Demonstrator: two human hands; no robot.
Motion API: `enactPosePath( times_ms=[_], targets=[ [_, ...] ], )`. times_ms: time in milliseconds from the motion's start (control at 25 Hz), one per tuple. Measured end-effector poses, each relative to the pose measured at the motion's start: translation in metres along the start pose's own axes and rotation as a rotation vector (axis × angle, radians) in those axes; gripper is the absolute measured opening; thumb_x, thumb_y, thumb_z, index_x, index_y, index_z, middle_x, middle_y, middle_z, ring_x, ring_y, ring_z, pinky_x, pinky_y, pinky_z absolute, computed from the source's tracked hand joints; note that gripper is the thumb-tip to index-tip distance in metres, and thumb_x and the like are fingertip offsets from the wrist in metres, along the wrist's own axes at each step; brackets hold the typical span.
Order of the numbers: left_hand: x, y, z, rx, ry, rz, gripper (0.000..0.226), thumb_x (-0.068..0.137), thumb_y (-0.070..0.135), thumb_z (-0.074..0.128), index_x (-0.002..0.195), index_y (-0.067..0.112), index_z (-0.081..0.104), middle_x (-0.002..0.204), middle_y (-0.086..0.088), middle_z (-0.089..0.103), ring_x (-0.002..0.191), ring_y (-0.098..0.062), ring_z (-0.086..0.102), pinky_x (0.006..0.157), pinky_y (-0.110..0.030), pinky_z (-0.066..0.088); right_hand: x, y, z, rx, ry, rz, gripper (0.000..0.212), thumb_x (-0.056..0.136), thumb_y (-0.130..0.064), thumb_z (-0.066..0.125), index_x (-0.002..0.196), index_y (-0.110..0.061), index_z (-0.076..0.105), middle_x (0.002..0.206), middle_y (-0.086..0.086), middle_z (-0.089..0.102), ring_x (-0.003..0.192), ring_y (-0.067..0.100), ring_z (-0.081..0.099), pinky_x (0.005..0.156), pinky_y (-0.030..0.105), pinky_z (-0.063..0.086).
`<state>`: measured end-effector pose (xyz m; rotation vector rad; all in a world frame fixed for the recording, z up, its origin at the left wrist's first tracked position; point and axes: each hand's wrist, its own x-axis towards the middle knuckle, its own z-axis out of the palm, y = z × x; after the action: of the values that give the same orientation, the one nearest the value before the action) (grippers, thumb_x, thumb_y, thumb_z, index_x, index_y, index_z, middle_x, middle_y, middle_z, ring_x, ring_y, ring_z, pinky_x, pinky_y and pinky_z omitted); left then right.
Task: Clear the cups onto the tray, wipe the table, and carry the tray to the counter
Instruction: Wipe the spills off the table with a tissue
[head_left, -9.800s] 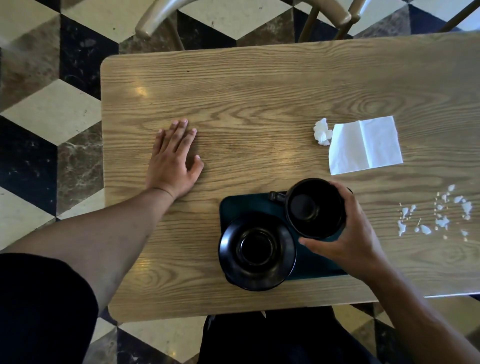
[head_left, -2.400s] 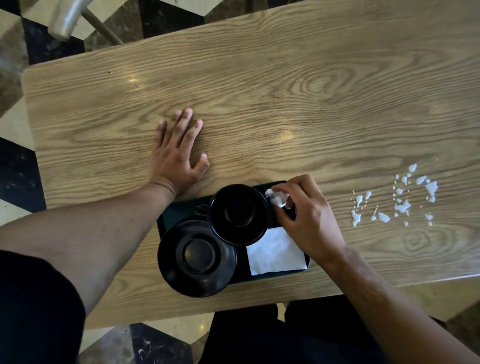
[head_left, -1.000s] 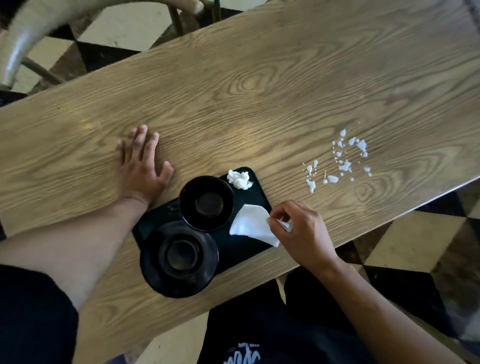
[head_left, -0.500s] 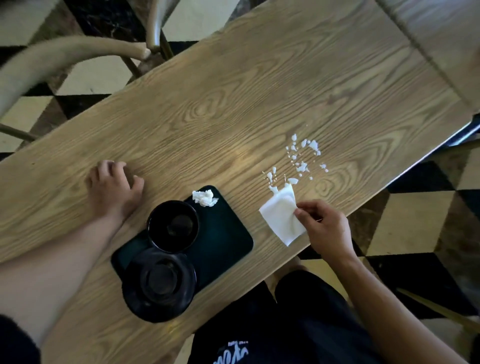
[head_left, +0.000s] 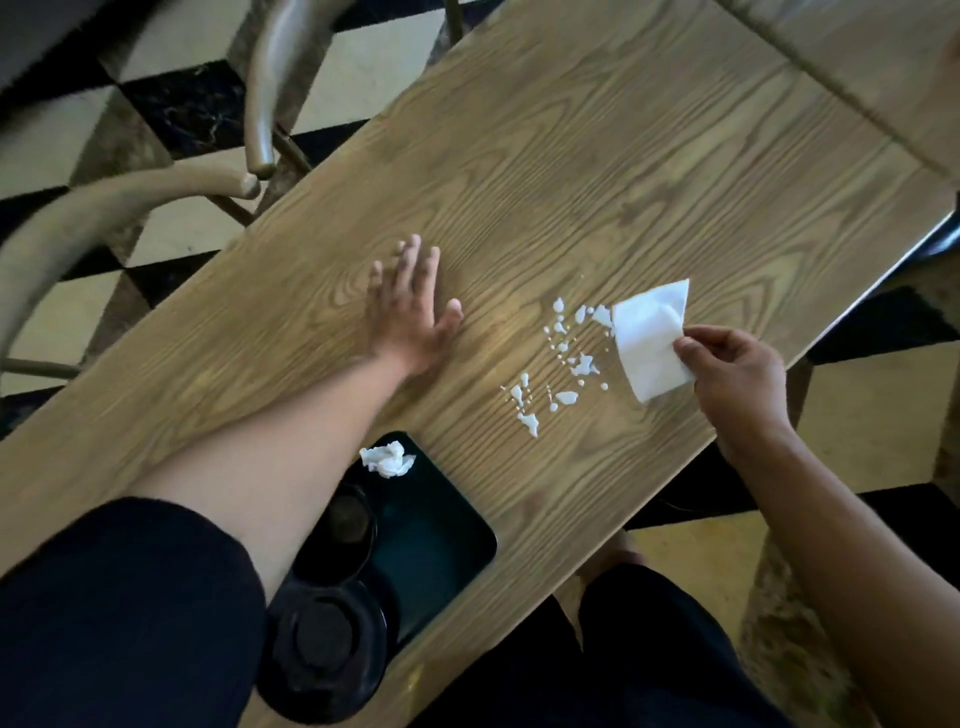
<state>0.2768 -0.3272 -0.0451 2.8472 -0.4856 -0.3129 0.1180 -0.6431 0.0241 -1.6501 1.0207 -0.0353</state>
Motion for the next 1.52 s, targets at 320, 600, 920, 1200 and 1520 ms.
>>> enactPosePath(
  times_ms=[320, 600, 920, 1200, 1520],
  targets=[
    [0.001, 0.006, 0.032, 0.031, 0.261, 0.035, 0.075, 0.089, 0.047, 0.048, 0.153, 0.007, 0.046, 0.164, -0.02, 0.037, 0.155, -0.035, 0.029, 0.125, -0.061, 0.018, 0.07, -0.009, 0.007, -0.151, 0.181, -0.067, 0.017, 0.093, -0.029, 0.067, 0.108, -0.022, 0.07, 0.111, 0.001, 0.072, 0.101, 0.017, 0.068, 0.094, 0.033, 0.055],
    [0.001, 0.007, 0.031, 0.008, 0.275, 0.032, 0.073, 0.089, 0.042, 0.047, 0.153, 0.007, 0.047, 0.165, -0.019, 0.036, 0.155, -0.033, 0.029, 0.125, -0.059, 0.019, 0.085, -0.013, 0.023, -0.531, 0.131, -0.338, 0.03, 0.092, -0.028, 0.07, 0.121, -0.019, 0.071, 0.124, 0.012, 0.055, 0.109, 0.026, 0.061, 0.092, 0.025, 0.041],
    [0.001, 0.006, 0.034, -0.005, 0.338, 0.046, 0.07, 0.088, 0.039, 0.053, 0.151, 0.007, 0.05, 0.163, -0.019, 0.039, 0.154, -0.034, 0.032, 0.124, -0.061, 0.021, 0.091, -0.037, 0.056, -0.635, 0.161, -0.345, 0.036, 0.09, -0.006, 0.059, 0.124, -0.013, 0.068, 0.131, 0.01, 0.052, 0.108, 0.023, 0.058, 0.081, 0.028, 0.042],
    [0.001, 0.006, 0.034, -0.004, 0.344, 0.046, 0.07, 0.089, 0.04, 0.053, 0.15, 0.007, 0.051, 0.163, -0.019, 0.039, 0.153, -0.034, 0.033, 0.124, -0.06, 0.02, 0.106, -0.028, 0.073, -0.533, 0.129, -0.457, 0.018, 0.091, -0.019, 0.066, 0.104, -0.011, 0.076, 0.108, 0.01, 0.063, 0.089, 0.028, 0.067, 0.085, 0.035, 0.051],
    [0.002, 0.006, 0.036, -0.007, 0.359, 0.041, 0.07, 0.089, 0.04, 0.053, 0.15, 0.006, 0.051, 0.162, -0.02, 0.04, 0.153, -0.035, 0.033, 0.125, -0.059, 0.02, 0.058, -0.023, 0.122, -0.641, -0.637, -0.939, 0.023, 0.085, 0.001, 0.064, 0.096, -0.012, 0.08, 0.098, 0.005, 0.066, 0.078, 0.006, 0.055, 0.076, 0.017, 0.047]
  ],
)
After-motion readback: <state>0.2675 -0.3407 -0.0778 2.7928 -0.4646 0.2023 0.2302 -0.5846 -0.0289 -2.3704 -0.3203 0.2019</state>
